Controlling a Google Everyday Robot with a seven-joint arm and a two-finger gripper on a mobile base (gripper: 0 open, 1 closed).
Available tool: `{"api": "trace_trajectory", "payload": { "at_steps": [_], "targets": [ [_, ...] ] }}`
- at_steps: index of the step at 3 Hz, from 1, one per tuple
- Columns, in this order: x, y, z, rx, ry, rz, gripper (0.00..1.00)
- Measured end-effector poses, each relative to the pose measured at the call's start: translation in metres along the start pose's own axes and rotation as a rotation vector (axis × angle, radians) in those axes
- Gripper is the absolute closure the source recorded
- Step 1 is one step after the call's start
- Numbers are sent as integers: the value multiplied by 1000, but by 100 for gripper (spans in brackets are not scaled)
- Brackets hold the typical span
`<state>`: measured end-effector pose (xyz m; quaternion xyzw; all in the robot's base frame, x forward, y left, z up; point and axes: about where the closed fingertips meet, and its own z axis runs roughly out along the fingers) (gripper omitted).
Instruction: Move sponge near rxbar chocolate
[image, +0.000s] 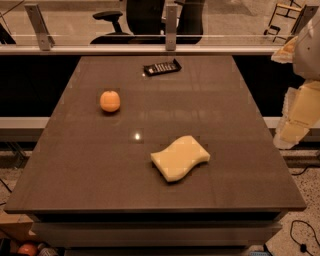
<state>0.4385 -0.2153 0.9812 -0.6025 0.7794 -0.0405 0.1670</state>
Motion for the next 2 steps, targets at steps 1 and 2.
{"api": "trace_trajectory", "payload": {
  "at_steps": [1,2],
  "targets": [
    [0,0,0,0,0,0,0],
    [-2,0,-3,7,-2,-11,0]
  ]
}}
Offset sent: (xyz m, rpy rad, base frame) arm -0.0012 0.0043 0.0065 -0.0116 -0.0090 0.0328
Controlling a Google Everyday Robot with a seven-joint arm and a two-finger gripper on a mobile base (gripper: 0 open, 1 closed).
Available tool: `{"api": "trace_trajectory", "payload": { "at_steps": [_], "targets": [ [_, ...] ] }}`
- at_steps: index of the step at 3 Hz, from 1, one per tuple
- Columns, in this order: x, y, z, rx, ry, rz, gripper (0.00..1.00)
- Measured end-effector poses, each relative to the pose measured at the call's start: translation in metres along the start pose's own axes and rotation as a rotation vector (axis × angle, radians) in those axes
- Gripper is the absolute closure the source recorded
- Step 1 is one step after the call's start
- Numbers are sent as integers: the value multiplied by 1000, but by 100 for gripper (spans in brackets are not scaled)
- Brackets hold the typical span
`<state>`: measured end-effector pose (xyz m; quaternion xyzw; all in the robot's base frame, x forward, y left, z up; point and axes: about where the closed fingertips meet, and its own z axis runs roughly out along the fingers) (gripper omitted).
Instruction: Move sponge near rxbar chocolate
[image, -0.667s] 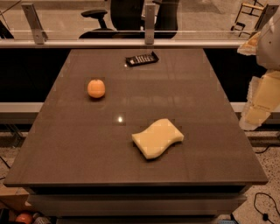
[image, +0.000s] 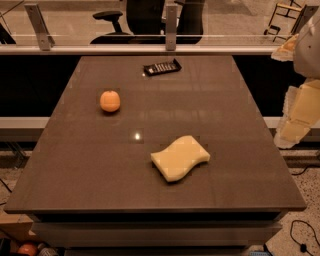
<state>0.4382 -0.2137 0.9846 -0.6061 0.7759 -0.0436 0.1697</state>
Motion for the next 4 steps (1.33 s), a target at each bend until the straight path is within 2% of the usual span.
{"api": "trace_trajectory", "payload": {
  "at_steps": [1,2,4],
  "targets": [
    [-14,3,-3,-16,-11,-86,0],
    [-35,4,-1,-47,-24,-269,0],
    [-58,8,8,-64,-112,-606,0]
  ]
}}
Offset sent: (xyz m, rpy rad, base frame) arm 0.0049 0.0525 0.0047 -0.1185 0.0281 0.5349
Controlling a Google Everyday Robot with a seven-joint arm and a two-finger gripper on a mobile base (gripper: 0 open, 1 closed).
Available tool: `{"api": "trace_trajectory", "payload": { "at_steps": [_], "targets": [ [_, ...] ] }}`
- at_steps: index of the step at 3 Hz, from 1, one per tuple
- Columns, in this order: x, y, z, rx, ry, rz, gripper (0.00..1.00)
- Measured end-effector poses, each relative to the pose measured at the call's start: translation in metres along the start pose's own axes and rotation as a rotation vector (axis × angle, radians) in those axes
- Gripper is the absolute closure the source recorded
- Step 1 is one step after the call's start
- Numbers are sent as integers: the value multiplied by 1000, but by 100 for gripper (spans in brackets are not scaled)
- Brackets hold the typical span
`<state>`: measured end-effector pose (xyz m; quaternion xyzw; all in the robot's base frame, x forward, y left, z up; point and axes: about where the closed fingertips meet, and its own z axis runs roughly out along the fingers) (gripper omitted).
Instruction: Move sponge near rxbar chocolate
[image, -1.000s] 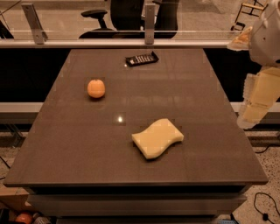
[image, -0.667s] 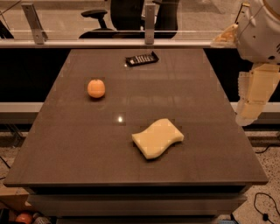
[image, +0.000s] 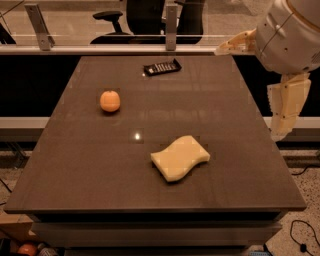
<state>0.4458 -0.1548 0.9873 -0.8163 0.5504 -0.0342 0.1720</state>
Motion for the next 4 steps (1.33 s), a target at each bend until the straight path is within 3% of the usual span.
{"api": "trace_trajectory", "payload": {
  "at_steps": [2,3,4],
  "targets": [
    [-17,1,48,-70,-53,-96,0],
    [-28,4,76,-148,-51,-119,0],
    [-28,4,76,-148,-51,-119,0]
  ]
}}
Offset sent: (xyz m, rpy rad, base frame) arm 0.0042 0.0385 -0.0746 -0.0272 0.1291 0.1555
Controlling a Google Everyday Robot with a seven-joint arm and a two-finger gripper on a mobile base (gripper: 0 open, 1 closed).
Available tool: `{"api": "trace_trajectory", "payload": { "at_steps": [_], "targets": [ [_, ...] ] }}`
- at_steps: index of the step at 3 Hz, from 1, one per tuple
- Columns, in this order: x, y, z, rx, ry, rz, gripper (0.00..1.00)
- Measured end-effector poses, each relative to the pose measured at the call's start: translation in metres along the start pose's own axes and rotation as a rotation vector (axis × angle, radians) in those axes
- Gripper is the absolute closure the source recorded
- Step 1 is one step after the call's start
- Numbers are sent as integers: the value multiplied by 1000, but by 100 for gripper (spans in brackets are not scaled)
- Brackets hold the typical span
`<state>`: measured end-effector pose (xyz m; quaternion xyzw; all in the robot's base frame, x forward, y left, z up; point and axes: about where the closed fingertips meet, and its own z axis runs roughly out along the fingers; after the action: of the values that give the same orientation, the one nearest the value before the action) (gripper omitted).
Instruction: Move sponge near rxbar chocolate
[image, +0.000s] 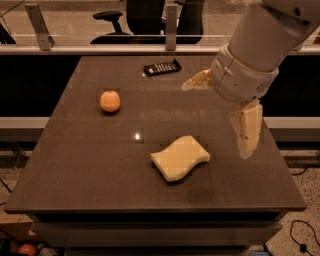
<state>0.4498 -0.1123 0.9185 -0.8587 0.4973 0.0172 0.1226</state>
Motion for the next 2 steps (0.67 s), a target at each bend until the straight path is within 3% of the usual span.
{"api": "trace_trajectory", "payload": {
  "at_steps": [2],
  "targets": [
    [-12,-10,43,-64,76,26,0]
  ]
}}
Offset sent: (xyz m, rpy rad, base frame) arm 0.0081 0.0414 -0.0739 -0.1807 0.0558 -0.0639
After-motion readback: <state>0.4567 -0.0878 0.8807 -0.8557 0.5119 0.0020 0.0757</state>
